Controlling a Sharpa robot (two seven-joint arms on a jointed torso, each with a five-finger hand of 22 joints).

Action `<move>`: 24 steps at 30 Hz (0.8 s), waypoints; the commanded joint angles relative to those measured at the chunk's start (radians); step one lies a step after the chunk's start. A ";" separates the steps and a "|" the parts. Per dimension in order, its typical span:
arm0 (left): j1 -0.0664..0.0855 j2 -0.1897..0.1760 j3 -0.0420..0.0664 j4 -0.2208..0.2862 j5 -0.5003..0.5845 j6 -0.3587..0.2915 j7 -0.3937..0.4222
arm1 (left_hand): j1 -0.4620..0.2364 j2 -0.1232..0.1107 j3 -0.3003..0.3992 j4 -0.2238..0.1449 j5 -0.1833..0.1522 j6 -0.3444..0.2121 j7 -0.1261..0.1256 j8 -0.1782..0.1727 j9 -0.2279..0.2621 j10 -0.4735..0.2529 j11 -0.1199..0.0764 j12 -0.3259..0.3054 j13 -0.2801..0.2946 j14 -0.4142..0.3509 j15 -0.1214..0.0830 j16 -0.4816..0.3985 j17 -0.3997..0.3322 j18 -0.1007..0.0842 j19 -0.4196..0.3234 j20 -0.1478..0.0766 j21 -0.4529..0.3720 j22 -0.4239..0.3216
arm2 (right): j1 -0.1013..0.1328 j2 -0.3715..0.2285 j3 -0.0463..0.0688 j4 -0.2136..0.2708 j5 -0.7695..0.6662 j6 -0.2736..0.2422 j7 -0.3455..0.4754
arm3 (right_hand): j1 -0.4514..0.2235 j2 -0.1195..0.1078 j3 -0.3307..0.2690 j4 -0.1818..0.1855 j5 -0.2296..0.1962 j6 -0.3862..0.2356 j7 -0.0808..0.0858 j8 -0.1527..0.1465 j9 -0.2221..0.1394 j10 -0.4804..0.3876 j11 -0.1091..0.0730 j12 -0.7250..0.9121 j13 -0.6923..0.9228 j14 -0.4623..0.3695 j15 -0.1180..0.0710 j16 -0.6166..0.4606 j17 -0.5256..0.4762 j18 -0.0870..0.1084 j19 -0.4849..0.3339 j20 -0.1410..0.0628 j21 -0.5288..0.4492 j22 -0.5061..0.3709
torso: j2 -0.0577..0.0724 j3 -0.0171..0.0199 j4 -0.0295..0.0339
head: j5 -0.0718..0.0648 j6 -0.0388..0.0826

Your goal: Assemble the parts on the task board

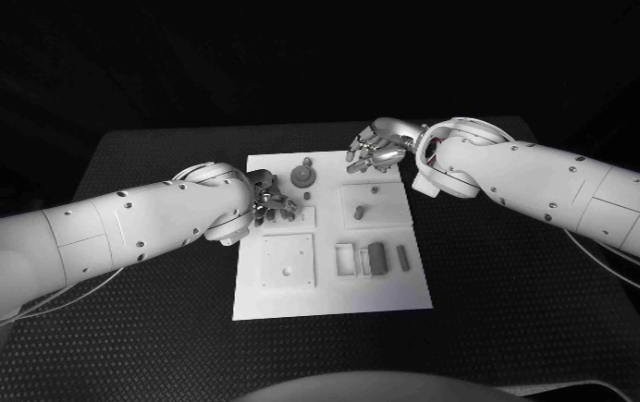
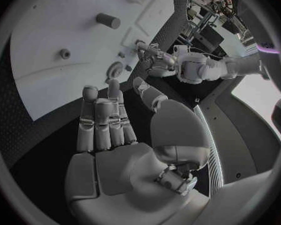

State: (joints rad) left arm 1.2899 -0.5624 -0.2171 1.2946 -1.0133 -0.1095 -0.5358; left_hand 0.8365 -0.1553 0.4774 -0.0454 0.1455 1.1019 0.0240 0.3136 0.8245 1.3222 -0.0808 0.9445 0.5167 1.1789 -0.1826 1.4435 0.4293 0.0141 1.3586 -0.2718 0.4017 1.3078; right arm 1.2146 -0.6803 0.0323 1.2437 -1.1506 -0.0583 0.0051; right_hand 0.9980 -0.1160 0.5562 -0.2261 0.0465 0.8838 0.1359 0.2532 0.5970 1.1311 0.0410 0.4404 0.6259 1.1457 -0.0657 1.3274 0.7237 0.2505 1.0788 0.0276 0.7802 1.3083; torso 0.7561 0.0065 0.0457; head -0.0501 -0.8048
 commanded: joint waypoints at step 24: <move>0.000 -0.007 0.000 0.002 -0.006 0.013 0.004 | 0.117 0.084 0.000 -0.162 0.225 0.022 -0.002 0.011 0.020 -0.002 -0.009 0.008 -0.001 0.002 -0.010 -0.001 0.002 -0.005 -0.002 -0.004 0.004 0.021 | -0.001 0.001 0.000 0.000 0.000 0.017 0.007 | -0.010 0.004 0.001 0.005 0.004 0.011 0.018 -0.005 0.001 -0.004 0.004 0.004 0.001 -0.007 0.001 -0.003 -0.002 0.011 -0.006 -0.003 -0.003 0.016 | 0.000 -0.0011 0.0004 | -0.002 -0.005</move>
State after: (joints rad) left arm 1.2899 -0.5702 -0.2172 1.2953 -1.0134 -0.1064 -0.5364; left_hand 0.9166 -0.0949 0.4612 -0.1868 0.3595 1.1168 0.0208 0.3211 0.8393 1.3187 -0.0843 0.9481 0.5169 1.1808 -0.1869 1.4435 0.4305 0.0140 1.3583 -0.2713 0.4017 1.3075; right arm 1.2144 -0.6803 0.0323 1.2433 -1.1505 -0.0564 0.0051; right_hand 0.9939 -0.1118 0.5562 -0.2261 0.0465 0.8855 0.1342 0.2533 0.5968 1.1311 0.0410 0.4404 0.6259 1.1458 -0.0655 1.3274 0.7228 0.2505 1.0788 0.0277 0.7802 1.3083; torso 0.7561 0.0056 0.0461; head -0.0522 -0.8087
